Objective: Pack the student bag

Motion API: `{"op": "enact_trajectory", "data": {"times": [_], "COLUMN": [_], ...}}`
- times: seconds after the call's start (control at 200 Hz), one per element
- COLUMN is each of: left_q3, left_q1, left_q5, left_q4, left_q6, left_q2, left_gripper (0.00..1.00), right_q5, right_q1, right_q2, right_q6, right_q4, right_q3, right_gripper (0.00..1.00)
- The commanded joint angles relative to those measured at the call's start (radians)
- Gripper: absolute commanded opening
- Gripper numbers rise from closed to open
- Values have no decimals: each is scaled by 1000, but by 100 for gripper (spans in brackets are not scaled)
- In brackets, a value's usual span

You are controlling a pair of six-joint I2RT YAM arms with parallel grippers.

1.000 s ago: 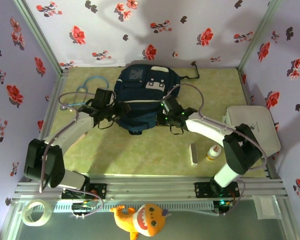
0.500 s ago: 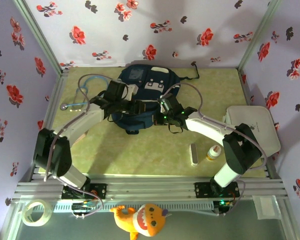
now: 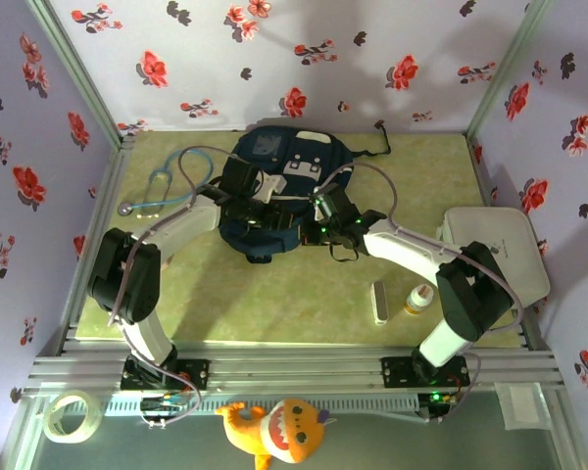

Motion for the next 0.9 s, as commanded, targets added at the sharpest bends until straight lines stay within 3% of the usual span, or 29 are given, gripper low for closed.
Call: {"op": "enact_trajectory", "data": {"times": [0.0,0.16,0.305,0.47,0.895], "left_q3": [33,58,57,48,47], "left_q1": [-4,-2,14,16,15], "left_q5": [7,7,7,-10,-38], "left_q4": [-41,-88,-117,-176,-344], "left_q6": [36,52,73,148,279], "left_q2": [24,27,1,-60,-129], "left_gripper": [20,0,0,0,0], "right_q5": [-10,25,38,-53,-5], "right_q1": [0,-5,-32,-96,-208], "right_q2": [-35,-40,-54,-69,-65], "right_q6": [4,4,-9,-103,-133], "right_q4": [58,32,6,-32,-54], "right_q3": [2,2,-17,-21,-21], "right_gripper": [0,0,0,0,0]}}
